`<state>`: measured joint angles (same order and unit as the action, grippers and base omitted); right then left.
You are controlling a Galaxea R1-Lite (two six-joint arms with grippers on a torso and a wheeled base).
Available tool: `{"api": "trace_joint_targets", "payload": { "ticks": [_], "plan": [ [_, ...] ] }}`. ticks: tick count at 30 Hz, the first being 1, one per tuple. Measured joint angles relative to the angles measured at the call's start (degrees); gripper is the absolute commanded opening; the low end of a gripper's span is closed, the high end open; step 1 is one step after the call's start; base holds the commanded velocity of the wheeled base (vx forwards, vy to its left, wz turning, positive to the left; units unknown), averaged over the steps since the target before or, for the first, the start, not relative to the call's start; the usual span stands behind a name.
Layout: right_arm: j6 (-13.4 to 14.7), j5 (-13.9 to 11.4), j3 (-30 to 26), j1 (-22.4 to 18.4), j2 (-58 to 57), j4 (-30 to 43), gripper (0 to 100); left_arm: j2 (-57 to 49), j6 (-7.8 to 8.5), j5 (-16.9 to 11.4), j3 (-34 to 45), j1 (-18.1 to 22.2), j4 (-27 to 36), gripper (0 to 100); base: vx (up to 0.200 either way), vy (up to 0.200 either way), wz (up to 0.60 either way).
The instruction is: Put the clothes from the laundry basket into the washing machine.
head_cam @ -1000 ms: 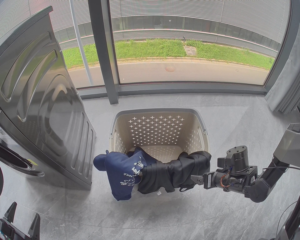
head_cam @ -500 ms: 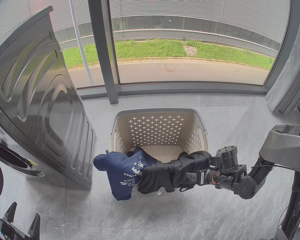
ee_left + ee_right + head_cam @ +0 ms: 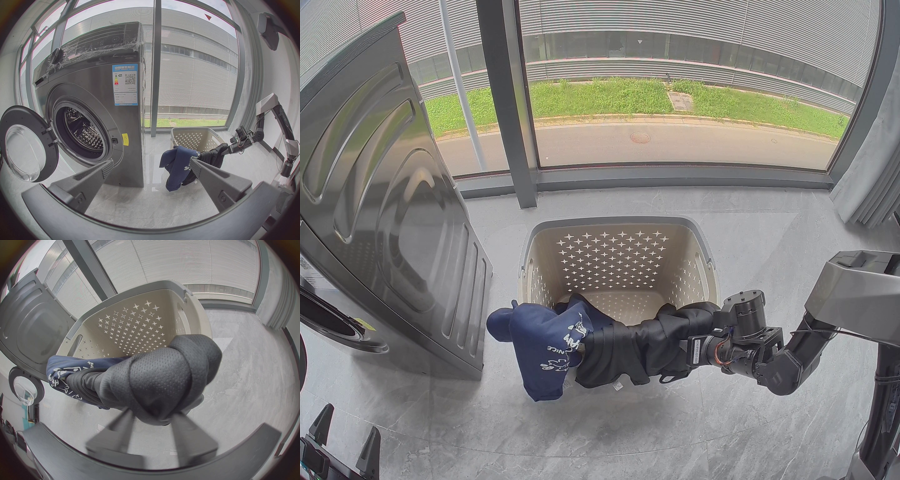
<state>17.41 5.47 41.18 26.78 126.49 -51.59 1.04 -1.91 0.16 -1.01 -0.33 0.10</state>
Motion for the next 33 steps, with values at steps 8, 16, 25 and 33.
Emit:
{"api": "trace_joint_targets", "payload": {
  "ticks": [8, 16, 25, 33],
  "plan": [
    [1.72, 0.00, -0.34, 0.59, -0.37, 0.05, 0, -0.02, -0.09, 0.00, 0.00, -0.02, 0.00, 100, 0.000, 0.000, 0.00],
    [2.35, -0.04, -3.72, 2.13, -5.85, 0.22, 0, -0.02, -0.09, -0.02, 0.00, -0.02, 0.00, 100, 0.000, 0.000, 0.00],
    [2.60, -0.01, -9.52, 5.22, -16.24, 0.85, 0, 0.00, -0.09, 0.00, 0.00, -0.02, 0.00, 100, 0.000, 0.000, 0.00],
    [2.67, 0.13, -12.04, 6.12, -19.41, 0.66, 0, 0.00, -0.07, 0.00, 0.00, -0.02, 0.00, 100, 0.000, 0.000, 0.00]
  ]
}}
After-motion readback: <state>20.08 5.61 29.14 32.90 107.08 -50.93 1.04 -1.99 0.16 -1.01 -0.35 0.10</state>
